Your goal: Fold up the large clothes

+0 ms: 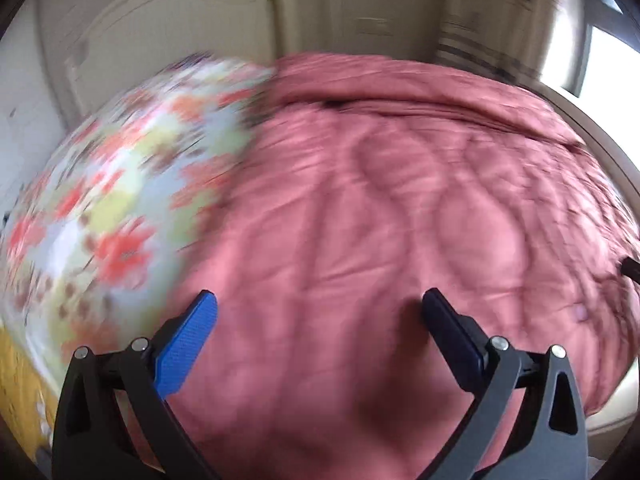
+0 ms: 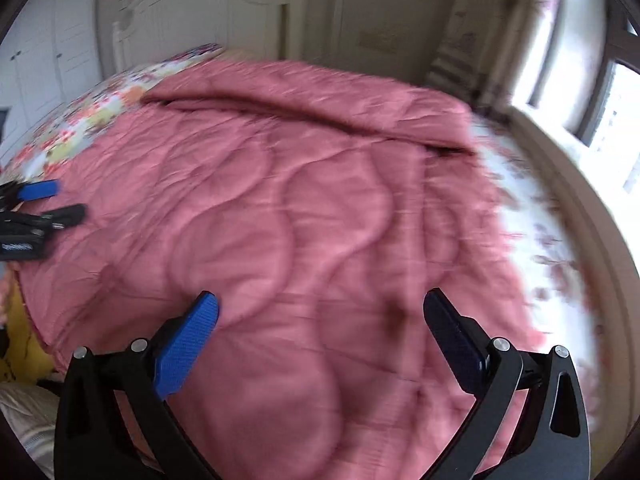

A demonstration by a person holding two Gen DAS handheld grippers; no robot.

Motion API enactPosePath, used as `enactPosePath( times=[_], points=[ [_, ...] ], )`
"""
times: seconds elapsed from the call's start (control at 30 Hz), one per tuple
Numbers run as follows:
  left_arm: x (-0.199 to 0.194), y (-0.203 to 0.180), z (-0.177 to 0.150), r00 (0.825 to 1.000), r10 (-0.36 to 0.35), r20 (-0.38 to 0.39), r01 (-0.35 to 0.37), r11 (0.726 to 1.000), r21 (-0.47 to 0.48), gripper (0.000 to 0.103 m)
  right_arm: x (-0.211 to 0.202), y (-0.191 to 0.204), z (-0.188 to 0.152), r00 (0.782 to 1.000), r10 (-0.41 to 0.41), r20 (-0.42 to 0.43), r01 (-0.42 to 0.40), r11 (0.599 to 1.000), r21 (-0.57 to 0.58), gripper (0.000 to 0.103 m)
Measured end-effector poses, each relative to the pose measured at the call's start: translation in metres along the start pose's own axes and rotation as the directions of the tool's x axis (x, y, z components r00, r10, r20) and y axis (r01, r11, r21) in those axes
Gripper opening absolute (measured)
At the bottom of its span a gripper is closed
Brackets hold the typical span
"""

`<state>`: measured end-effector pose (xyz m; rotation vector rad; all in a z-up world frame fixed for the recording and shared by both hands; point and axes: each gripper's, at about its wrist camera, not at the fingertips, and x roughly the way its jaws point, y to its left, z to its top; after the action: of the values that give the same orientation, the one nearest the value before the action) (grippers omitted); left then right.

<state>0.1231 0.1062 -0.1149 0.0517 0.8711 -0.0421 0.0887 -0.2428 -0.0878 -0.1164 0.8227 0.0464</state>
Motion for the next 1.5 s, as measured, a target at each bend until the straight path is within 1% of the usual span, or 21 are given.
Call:
enactPosePath(
  times=[0.03, 0.1, 0.2, 0.37, 0.43, 0.53, 0.6, 0.67, 0.7, 0.77, 0.83, 0.9, 1.0, 1.03, 1.13, 1.2, 1.27, 1.37, 1.43, 1.47, 1.5],
  points=[
    [0.005, 0.017, -0.004, 1.000, 0.005, -0.015, -0.006, 0.999, -0.041, 0.101, 0.002, -0.012, -0.003, 1.000, -0.025, -0.014, 0.025, 1.000, 0.019, 0.098],
    [0.006, 0.037, -0.008, 1.000, -0.025, -0.001, 0.025, 0.997, -0.079, 0.101, 0.013, -0.032, -0.012, 0.996, -0.066, -0.059, 0.069, 0.997, 0.046, 0.098],
    [0.004, 0.045, -0.012, 0.999, -0.036, 0.006, 0.036, 0.997, -0.067, 0.101, 0.016, -0.057, -0.029, 0.999, 0.043, -0.011, -0.041, 0.990, 0.137, 0.099],
    [-0.004, 0.059, -0.016, 0.999, -0.044, 0.031, 0.048, 0.991, -0.122, 0.101, -0.004, -0.063, -0.028, 1.000, -0.005, -0.013, 0.006, 0.996, 0.093, 0.098],
    [-0.006, 0.066, -0.019, 0.998, -0.052, 0.043, 0.058, 0.988, -0.146, 0.101, -0.016, -0.079, -0.030, 0.999, -0.034, 0.004, 0.033, 0.991, 0.130, 0.098],
    [-0.006, 0.083, -0.021, 0.997, -0.039, 0.063, 0.051, 0.979, -0.196, 0.101, -0.023, -0.105, -0.045, 1.000, -0.027, -0.010, 0.028, 0.976, 0.218, 0.098],
    [-0.007, 0.088, -0.022, 0.997, -0.041, 0.070, 0.054, 0.979, -0.195, 0.101, -0.022, -0.122, -0.061, 0.999, -0.023, -0.036, 0.032, 0.962, 0.270, 0.098],
    [-0.008, 0.085, -0.023, 0.997, -0.034, 0.068, 0.046, 0.985, -0.168, 0.101, -0.020, -0.135, -0.079, 0.999, 0.013, -0.050, 0.004, 0.944, 0.329, 0.099],
    [-0.008, 0.081, -0.024, 0.997, -0.032, 0.066, 0.042, 0.988, -0.149, 0.101, -0.024, -0.135, -0.083, 1.000, 0.010, -0.021, -0.002, 0.944, 0.330, 0.098],
    [-0.012, 0.073, -0.029, 0.995, -0.067, 0.076, 0.077, 0.988, -0.131, 0.101, -0.029, -0.128, -0.089, 1.000, 0.014, -0.012, -0.009, 0.947, 0.321, 0.099],
    [-0.018, 0.064, -0.032, 0.987, -0.135, 0.086, 0.144, 0.982, -0.118, 0.101, -0.035, -0.114, -0.093, 0.998, 0.062, 0.012, -0.062, 0.954, 0.293, 0.095],
    [-0.022, 0.052, -0.035, 0.972, -0.215, 0.091, 0.224, 0.969, -0.101, 0.101, -0.040, -0.096, -0.097, 0.990, 0.132, 0.044, -0.139, 0.958, 0.252, 0.093],
    [-0.024, 0.041, -0.035, 0.961, -0.262, 0.093, 0.271, 0.957, -0.100, 0.101, -0.041, -0.076, -0.094, 0.976, 0.196, 0.097, -0.213, 0.951, 0.226, 0.091],
    [-0.023, 0.040, -0.035, 0.961, -0.261, 0.096, 0.270, 0.957, -0.103, 0.100, -0.039, -0.071, -0.091, 0.972, 0.206, 0.111, -0.227, 0.946, 0.231, 0.090],
    [-0.021, 0.041, -0.033, 0.960, -0.258, 0.107, 0.268, 0.958, -0.103, 0.100, -0.030, -0.069, -0.084, 0.958, 0.242, 0.155, -0.277, 0.921, 0.274, 0.079],
    [-0.020, 0.041, -0.034, 0.961, -0.252, 0.112, 0.263, 0.959, -0.104, 0.101, -0.027, -0.072, -0.080, 0.956, 0.237, 0.172, -0.280, 0.911, 0.303, 0.075],
    [-0.019, 0.036, -0.034, 0.969, -0.221, 0.106, 0.230, 0.970, -0.083, 0.101, -0.026, -0.074, -0.078, 0.954, 0.238, 0.182, -0.286, 0.902, 0.323, 0.071],
    [-0.017, 0.025, -0.034, 0.987, -0.139, 0.082, 0.143, 0.989, -0.040, 0.101, -0.028, -0.076, -0.081, 0.951, 0.243, 0.189, -0.293, 0.902, 0.318, 0.069],
    [-0.018, 0.025, -0.035, 0.988, -0.135, 0.079, 0.140, 0.988, -0.061, 0.101, -0.030, -0.075, -0.083, 0.952, 0.241, 0.188, -0.290, 0.907, 0.306, 0.069],
    [-0.019, 0.027, -0.035, 0.987, -0.143, 0.080, 0.148, 0.987, -0.067, 0.095, -0.031, -0.074, -0.084, 0.952, 0.239, 0.189, -0.288, 0.909, 0.302, 0.069],
    [-0.021, 0.027, -0.035, 0.986, -0.144, 0.082, 0.149, 0.987, -0.061, 0.080, -0.030, -0.074, -0.084, 0.953, 0.236, 0.190, -0.285, 0.910, 0.301, 0.069]
  ],
)
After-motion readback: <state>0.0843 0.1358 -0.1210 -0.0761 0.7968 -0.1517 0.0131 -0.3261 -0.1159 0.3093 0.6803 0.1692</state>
